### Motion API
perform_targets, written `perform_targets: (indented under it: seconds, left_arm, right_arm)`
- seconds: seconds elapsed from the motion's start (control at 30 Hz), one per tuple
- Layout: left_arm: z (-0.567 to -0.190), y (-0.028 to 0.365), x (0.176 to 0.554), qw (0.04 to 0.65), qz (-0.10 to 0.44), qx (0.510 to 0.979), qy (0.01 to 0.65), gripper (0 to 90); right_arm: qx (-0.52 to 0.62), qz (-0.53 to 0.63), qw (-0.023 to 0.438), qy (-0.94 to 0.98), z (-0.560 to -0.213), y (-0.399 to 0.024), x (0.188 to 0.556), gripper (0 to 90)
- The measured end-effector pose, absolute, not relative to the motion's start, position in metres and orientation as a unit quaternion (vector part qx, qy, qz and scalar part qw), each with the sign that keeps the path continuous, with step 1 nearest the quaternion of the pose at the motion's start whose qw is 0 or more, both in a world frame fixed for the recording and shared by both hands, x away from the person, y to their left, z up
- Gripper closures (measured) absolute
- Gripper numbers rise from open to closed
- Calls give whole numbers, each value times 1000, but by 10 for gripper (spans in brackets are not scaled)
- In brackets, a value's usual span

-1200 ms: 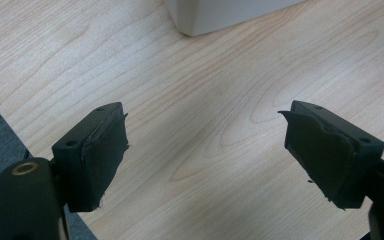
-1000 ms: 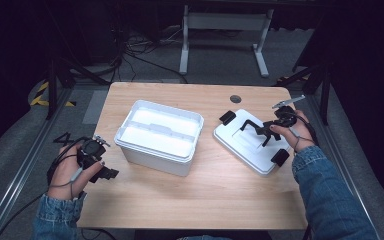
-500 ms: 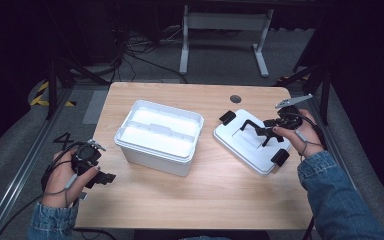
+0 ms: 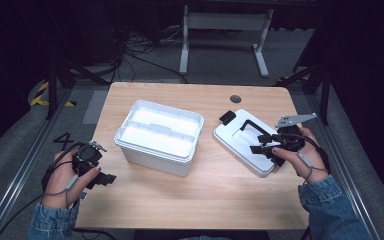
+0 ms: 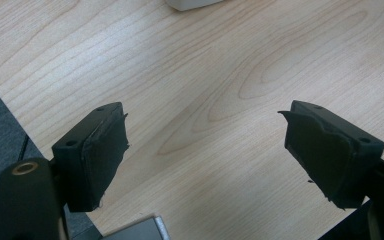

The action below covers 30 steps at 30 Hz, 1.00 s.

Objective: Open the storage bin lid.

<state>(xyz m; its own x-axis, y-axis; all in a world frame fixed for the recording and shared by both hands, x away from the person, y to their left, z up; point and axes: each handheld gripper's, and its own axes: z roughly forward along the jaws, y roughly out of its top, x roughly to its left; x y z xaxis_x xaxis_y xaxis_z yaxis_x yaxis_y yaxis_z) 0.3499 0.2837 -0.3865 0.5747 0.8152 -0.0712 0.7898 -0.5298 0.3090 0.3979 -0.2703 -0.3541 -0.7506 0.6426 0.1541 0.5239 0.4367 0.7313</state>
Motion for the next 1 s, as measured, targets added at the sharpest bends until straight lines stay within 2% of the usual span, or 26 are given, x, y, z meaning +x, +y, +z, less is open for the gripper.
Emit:
perform_targets:
  seconds: [0.43, 0.67, 1.0]
  left_arm:
    - [-387, 282, 352, 152, 40, 879, 450, 181]
    - [-388, 283, 353, 151, 41, 880, 449, 180]
    - [-391, 281, 354, 148, 35, 881, 448, 183]
  right_arm:
    - [318, 427, 46, 845, -365, -245, 371, 425]
    - [309, 407, 46, 859, -377, -232, 370, 427]
    - [298, 398, 24, 867, -406, -217, 369, 429]
